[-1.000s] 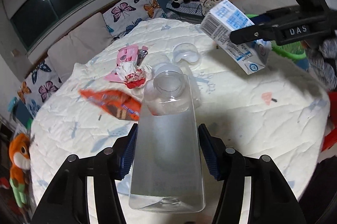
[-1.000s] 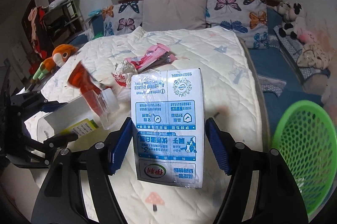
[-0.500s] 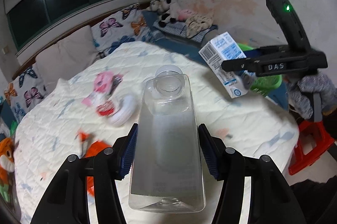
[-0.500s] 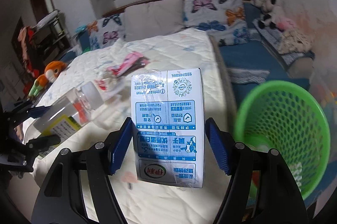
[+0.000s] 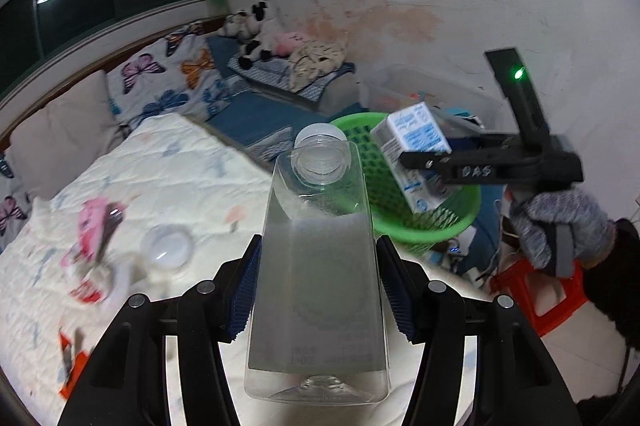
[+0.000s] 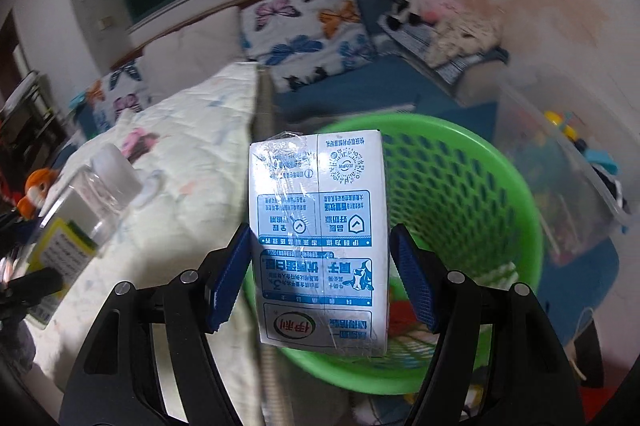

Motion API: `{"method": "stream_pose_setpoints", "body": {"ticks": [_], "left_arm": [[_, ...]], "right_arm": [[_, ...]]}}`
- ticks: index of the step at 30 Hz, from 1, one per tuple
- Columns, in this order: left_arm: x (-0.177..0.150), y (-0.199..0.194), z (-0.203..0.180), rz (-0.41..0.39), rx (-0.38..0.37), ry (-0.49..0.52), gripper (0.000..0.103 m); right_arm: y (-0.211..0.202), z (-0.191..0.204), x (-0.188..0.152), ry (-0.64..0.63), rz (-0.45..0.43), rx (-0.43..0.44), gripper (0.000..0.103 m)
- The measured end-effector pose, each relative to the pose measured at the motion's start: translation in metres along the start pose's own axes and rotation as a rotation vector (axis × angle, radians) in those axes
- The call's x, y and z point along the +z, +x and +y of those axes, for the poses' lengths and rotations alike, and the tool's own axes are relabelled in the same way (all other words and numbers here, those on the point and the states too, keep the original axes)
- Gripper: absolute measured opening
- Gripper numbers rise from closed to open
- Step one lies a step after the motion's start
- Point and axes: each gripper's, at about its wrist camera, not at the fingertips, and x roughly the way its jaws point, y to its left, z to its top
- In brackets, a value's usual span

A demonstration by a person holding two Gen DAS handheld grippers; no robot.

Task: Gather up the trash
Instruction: 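Carry the milk carton to the basket and release it while the left carries the bottle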

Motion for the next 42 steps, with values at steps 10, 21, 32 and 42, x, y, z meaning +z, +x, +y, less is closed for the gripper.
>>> {"method": "stream_pose_setpoints", "body": {"ticks": [10,21,32,42], "left_arm": [[0.035,0.055,-0.025,0.043,-0.057,0.001,0.055],[0.055,0.114,-0.052,0.131,-0.096,0.0,0.055],[0.059,0.156,-0.07,0.22,-0.124,-0.028,0.055],[0.064,0.14,-0.068,0.165,-0.125,-0.069,0.058]], "right_arm": [[0.003,-0.041,-0.014,0.083,0.021,-0.03,0.077],[-0.022,-0.059,-0.023,0.131,-0.026,-0.029,0.077],[-0.032,-0.069,-0.034,0.182,-0.032,-0.009,0.077],[-0.043,-0.064,-0.04,0.186,-0.045,0.015,0.077]]}}
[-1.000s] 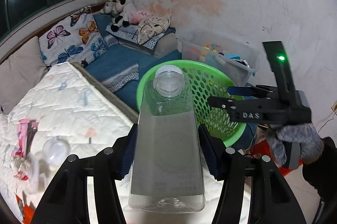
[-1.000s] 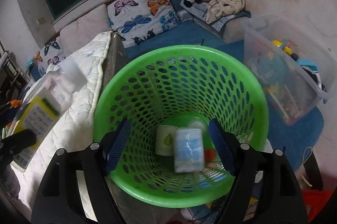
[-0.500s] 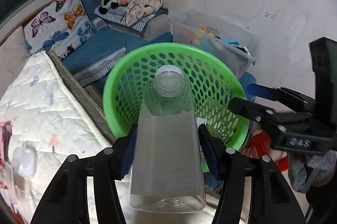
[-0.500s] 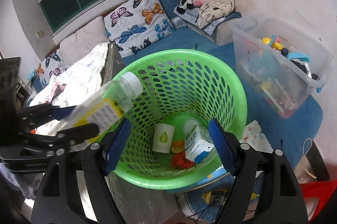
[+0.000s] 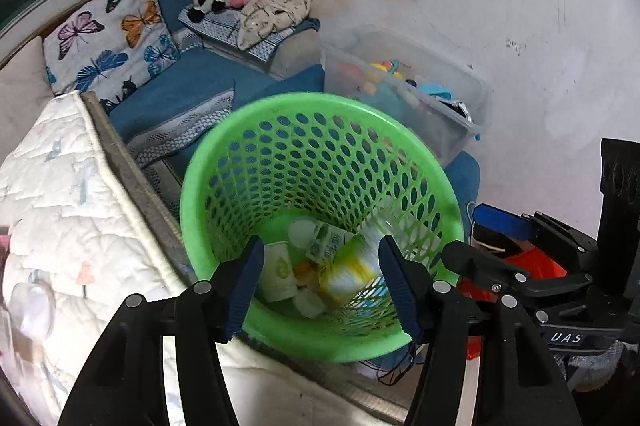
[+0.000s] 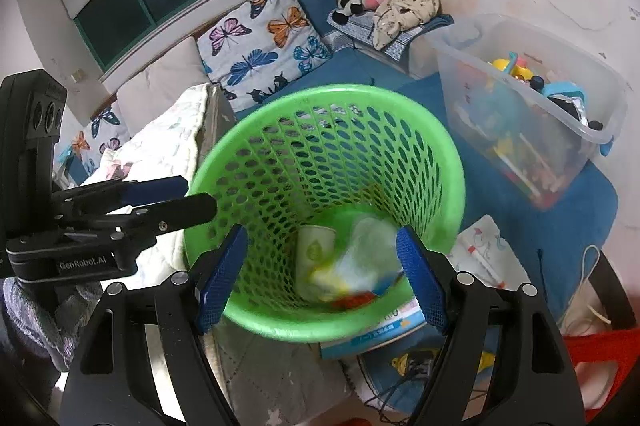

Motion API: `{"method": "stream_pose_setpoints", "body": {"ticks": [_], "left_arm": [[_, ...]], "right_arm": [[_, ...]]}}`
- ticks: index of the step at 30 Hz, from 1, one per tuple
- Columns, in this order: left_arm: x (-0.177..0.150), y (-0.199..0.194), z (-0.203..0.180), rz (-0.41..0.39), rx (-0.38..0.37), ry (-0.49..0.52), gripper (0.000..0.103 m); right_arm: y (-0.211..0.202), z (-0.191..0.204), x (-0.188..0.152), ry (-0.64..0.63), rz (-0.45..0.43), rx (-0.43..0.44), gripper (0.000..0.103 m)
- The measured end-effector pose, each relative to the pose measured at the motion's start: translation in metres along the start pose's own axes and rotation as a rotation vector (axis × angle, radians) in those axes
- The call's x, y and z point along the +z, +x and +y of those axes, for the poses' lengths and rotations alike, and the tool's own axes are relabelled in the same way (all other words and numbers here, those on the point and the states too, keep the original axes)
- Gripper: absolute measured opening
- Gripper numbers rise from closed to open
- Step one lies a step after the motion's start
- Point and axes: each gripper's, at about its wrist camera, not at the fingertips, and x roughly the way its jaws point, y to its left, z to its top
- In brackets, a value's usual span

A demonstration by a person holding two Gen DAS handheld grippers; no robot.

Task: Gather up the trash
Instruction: 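Carry the milk carton to the basket and release it while the left carries the bottle, then move both grippers back to the bed toward the orange wrapper and crumpled paper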

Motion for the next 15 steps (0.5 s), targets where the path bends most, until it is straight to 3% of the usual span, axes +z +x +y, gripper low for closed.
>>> {"method": "stream_pose_setpoints", "body": {"ticks": [15], "left_arm": [[-0.061,-0.091,0.048,-0.132,0.177,-0.131,0.059]], "right_arm": [[0.006,0.068,-0.01,-0.11,0.022,0.125,0.079]]}}
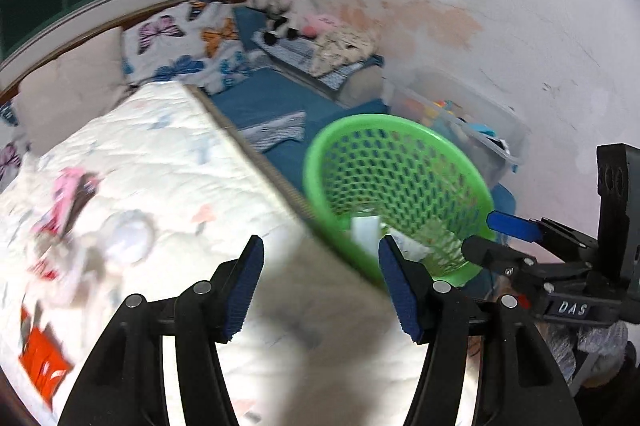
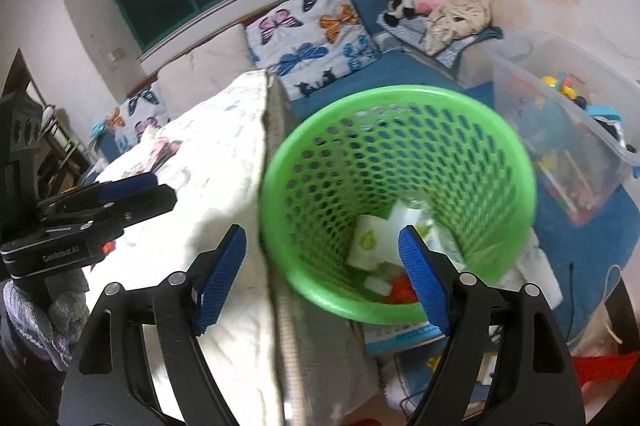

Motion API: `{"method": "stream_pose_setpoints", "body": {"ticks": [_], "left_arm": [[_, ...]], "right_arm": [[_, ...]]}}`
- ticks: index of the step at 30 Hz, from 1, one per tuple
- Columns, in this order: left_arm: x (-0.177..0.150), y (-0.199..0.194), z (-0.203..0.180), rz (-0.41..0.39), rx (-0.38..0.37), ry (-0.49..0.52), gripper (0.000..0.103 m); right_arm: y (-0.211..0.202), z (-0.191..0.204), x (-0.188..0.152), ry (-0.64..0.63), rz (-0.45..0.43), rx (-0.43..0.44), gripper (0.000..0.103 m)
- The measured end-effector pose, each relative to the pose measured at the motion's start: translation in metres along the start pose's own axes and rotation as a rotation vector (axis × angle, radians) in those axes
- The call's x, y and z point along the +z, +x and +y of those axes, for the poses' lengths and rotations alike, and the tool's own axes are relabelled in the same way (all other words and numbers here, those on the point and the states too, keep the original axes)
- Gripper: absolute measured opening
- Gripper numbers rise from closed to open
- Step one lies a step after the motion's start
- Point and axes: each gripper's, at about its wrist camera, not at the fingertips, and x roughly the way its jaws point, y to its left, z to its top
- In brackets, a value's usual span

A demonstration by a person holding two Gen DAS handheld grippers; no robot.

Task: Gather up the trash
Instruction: 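Move both grippers back to the bed toward the orange wrapper and crumpled paper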

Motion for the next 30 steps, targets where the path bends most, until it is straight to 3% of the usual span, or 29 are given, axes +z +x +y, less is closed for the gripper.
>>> {"method": "stream_pose_setpoints", "body": {"ticks": [10,19,24,30], "left_arm": [[-0.048,-0.045,0.077,-0.024,0.171,-0.1,0.064],[-0.083,-0.072,0.147,0.023,0.296,-0.066,0.08],[-0.096,-0.077,0.182,0.074,0.317,-0.039,0.086],[-0.11,-0.075,0.22,0.134,0.322,-0.015,0.086]], "right_arm": [[0.027,0.058,0.0,-0.104,0.05,0.077,0.079],[0.047,0.112,-0.001,-0.188,0.089,0.141,0.079],[0.055,0.133,-0.001,-0.215,0.109,0.166,0.079],[0.07,0.161,0.001,-0.252,0.144,0.19,0.08]]}}
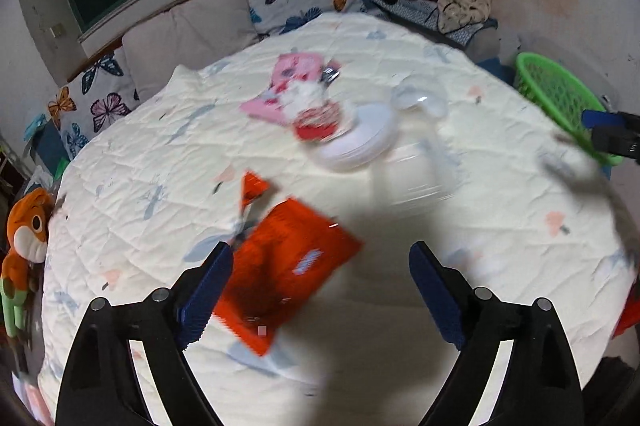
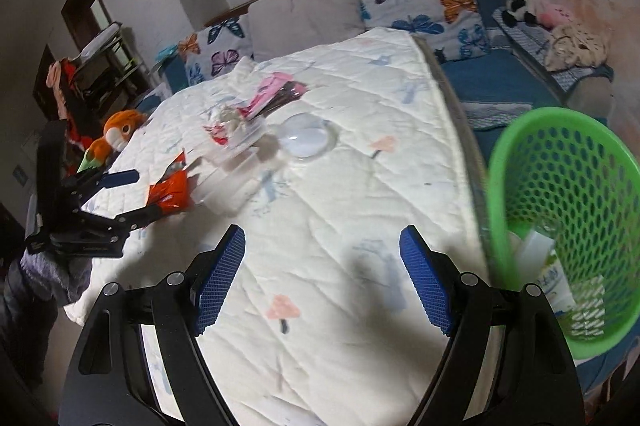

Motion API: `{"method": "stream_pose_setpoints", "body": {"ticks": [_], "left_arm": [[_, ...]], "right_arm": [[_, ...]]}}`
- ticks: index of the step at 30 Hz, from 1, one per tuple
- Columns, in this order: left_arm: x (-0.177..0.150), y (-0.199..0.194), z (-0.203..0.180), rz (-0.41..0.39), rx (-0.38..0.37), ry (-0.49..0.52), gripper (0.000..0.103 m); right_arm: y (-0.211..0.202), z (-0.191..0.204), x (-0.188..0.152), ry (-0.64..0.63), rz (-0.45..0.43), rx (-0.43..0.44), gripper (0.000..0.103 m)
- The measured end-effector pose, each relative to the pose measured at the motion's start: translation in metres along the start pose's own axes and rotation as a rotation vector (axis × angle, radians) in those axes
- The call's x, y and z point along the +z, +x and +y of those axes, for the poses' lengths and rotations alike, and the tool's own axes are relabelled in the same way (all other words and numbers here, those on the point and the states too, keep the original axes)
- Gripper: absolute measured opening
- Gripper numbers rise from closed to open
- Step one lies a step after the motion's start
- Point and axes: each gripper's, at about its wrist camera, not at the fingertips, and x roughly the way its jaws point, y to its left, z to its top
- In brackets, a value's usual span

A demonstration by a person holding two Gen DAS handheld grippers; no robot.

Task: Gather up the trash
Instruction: 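Move both grippers back to the bed toward the orange wrapper and crumpled paper, then grasp the crumpled white paper with the right gripper while the left grasps the orange snack wrapper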

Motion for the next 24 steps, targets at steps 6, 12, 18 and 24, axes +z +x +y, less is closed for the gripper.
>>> {"method": "stream_pose_setpoints", "body": {"ticks": [6,12,18,24], "left_arm": [[-0.002,0.013,0.022,0.031,-0.031,0.038,0.087],[0.0,0.026,0.034,0.049,-0.081,0.057,0.087],[-0.002,0.04,0.039,0.06,-0.119,0.047,0.087],[-0.007,0.047,0.042,0.061,-0.143,0.035,0.087]], "right_arm": [[0.025,0.023,0.012,-0.025,0.049,0.041,0.08],[0.054,0.048,0.028,-0.025,0.1,0.098,0.08],[0.079,0.069,0.046,-0.04,0.13,0.095,0.08],[0.099,0.077,0.06,-0.044,0.142,0.068,0.08]]}}
